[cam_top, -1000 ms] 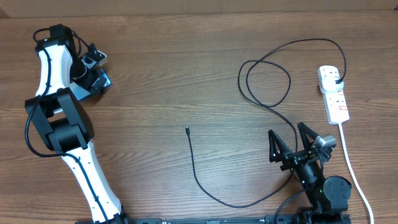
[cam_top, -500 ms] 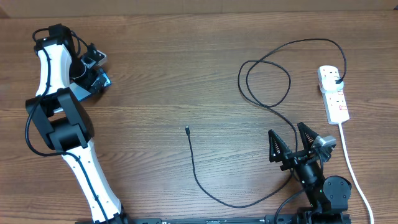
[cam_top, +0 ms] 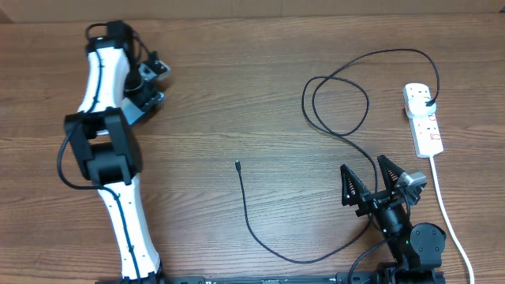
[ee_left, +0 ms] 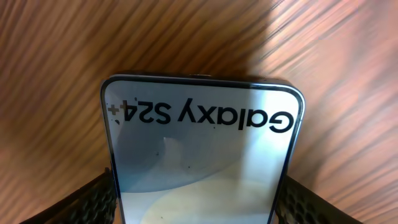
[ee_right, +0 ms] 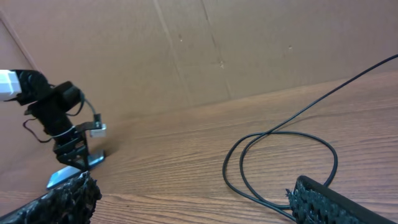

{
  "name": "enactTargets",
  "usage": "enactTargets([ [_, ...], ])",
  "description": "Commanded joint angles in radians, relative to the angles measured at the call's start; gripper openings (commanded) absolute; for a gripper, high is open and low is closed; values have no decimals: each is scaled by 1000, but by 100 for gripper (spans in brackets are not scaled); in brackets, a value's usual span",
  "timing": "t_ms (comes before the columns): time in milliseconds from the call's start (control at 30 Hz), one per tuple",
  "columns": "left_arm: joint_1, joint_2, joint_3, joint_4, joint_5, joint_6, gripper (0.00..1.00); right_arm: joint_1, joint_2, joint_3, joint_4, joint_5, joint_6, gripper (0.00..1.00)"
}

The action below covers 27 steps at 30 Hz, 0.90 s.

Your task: Plug charger to phone and switch on socket

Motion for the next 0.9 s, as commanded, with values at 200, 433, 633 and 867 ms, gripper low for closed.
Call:
enactTargets([
  [200,-212,104,-37,-24,119,-8,71,-2,-7,-11,5,-4,1,100],
  [433,-359,104,-37,-70,117,11,65,-2,-7,-11,5,-4,1,100],
  [633,-433,104,-37,-124,116,14,61,-2,-7,-11,5,-4,1,100],
  [867,-450,104,-37,-156,119,-21,80,-2,-7,-11,5,-4,1,100],
])
